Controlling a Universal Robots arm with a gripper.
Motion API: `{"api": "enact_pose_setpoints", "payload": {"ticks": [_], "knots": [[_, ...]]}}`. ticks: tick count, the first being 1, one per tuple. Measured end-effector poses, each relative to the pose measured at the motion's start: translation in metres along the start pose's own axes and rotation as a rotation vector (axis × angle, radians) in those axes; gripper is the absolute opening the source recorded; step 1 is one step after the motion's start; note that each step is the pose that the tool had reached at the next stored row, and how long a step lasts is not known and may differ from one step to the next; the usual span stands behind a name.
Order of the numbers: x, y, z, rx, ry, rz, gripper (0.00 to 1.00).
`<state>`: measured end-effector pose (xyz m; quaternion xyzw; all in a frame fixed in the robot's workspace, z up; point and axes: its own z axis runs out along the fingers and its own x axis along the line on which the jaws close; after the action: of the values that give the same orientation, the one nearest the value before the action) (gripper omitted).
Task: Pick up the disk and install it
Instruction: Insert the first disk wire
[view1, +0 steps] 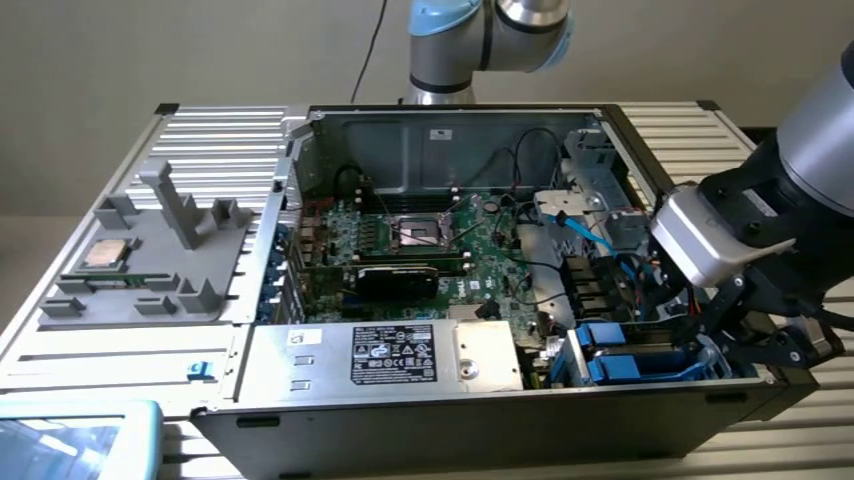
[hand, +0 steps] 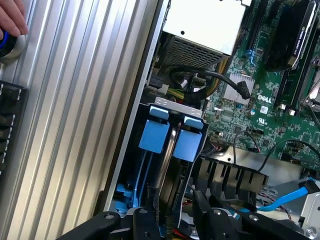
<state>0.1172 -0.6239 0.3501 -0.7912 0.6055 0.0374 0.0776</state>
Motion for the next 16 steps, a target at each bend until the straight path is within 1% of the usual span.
{"api": "enact_pose_setpoints", "payload": {"ticks": [1, 3, 4, 6, 8, 14, 16], "knots": [[0.001, -0.0005, 0.0004, 0.001, -0.0038, 0.0, 0.4], [0.002, -0.0036, 0.0018, 0.0011, -0.0058, 0.0, 0.4], [0.003, -0.0062, 0.0021, -0.0001, -0.006, 0.0, 0.4], [0.005, -0.0099, 0.0027, -0.0038, -0.0071, 0.001, 0.4], [0.005, -0.0105, 0.0039, -0.0063, -0.0086, 0.002, 0.4], [0.007, -0.0127, 0.0088, -0.0178, -0.0133, 0.004, 0.4], [0.007, -0.0132, 0.0093, -0.02, -0.0145, 0.004, 0.4]]}}
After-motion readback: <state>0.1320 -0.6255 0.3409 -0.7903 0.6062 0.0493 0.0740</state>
